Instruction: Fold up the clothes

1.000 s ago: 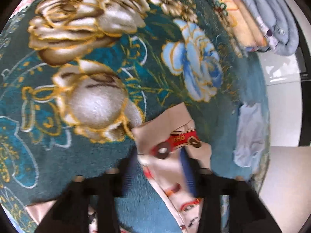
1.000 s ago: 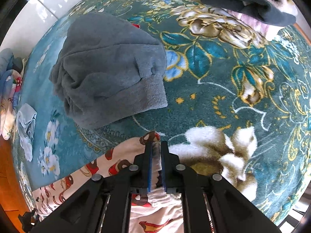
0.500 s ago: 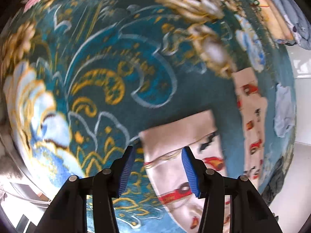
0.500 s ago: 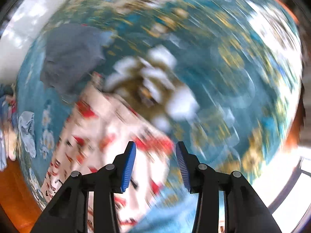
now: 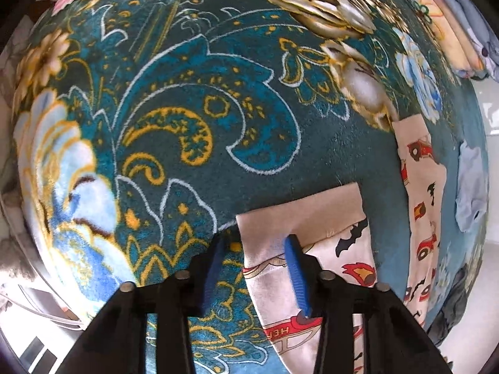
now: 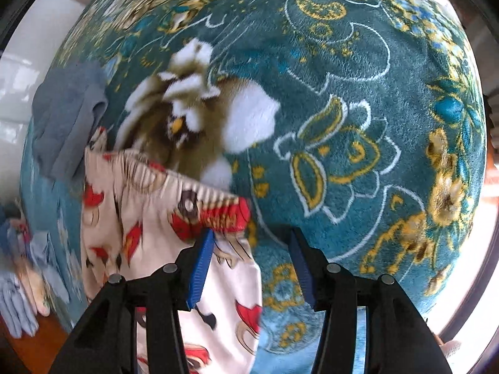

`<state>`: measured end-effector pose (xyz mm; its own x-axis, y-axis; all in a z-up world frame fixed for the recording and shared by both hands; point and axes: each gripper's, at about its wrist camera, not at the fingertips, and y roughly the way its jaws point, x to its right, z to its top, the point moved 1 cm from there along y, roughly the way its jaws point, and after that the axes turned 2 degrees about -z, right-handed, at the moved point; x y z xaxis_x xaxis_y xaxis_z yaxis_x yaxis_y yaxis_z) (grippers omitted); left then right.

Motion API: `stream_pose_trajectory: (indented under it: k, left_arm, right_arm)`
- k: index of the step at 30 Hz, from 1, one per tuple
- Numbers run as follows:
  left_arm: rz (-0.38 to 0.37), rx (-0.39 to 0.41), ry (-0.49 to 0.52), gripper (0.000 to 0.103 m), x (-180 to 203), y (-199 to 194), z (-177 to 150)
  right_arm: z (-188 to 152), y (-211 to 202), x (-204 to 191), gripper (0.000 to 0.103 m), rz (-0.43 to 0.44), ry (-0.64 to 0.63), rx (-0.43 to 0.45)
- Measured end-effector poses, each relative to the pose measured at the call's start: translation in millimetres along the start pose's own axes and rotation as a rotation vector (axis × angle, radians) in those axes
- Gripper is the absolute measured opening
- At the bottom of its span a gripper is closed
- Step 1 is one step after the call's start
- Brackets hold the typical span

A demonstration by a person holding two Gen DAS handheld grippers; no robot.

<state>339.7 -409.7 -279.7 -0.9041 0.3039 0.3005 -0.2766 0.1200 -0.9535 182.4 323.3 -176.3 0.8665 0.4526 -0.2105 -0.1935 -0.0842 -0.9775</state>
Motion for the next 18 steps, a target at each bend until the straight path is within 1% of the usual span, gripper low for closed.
stream_pose_trajectory:
  k: [1, 2, 3, 4, 5, 6, 8, 11, 12, 13, 14, 16, 18]
  left_arm:
    - [-0.017, -0.004, -0.010, 0.024, 0, 0, -1]
    - [-0.040, -0.010, -0.025, 0.024, 0, 1, -2]
    - [-0.048, -0.012, -0.035, 0.024, 1, 2, -2]
    - [-0.051, -0.012, -0.041, 0.021, 1, 2, -2]
    - [-0.049, -0.010, -0.042, 0.015, 1, 3, -3]
    - [-0.048, -0.008, -0.044, 0.004, 2, 3, -4]
    - [-0.062, 0.017, -0.057, 0.003, 2, -3, -2]
    - [-0.060, 0.045, -0.028, 0.003, 2, -17, 2]
    - [-0.053, 0.047, -0.010, 0.003, 1, -23, 1]
    - [-0.030, 0.051, 0.017, 0.003, -2, -31, -4]
    - [-0.004, 0.050, 0.033, 0.003, -12, -38, -9]
    - [-0.002, 0.041, 0.009, 0.003, -47, -48, -7]
    - [-0.022, 0.044, -0.010, 0.003, -50, -66, 1]
  right_arm:
    - [-1, -1, -3, 0.047, -0.011, -0.013, 0.002]
    - [-2, -2, -7, 0.031, -0.004, -0.030, -0.001]
    - [-4, -3, -10, 0.020, 0.017, -0.044, -0.011]
    - [-6, -3, -13, 0.012, 0.031, -0.053, -0.023]
    - [-8, -3, -14, 0.008, 0.029, -0.057, -0.028]
    - [-9, -4, -14, 0.007, 0.029, -0.057, -0.030]
    - [-10, -11, -10, 0.003, 0.029, -0.034, -0.019]
    - [-10, -35, -4, 0.002, 0.053, -0.030, 0.014]
    - [-10, -46, -2, 0.002, 0.071, -0.037, 0.022]
    - [-10, -58, 2, 0.002, 0.093, -0.042, 0.026]
    - [-11, -69, 8, 0.002, 0.100, -0.047, 0.031]
    - [-14, -86, 22, 0.002, 0.075, -0.054, 0.036]
    - [-18, -97, 31, 0.002, 0.072, -0.040, 0.025]
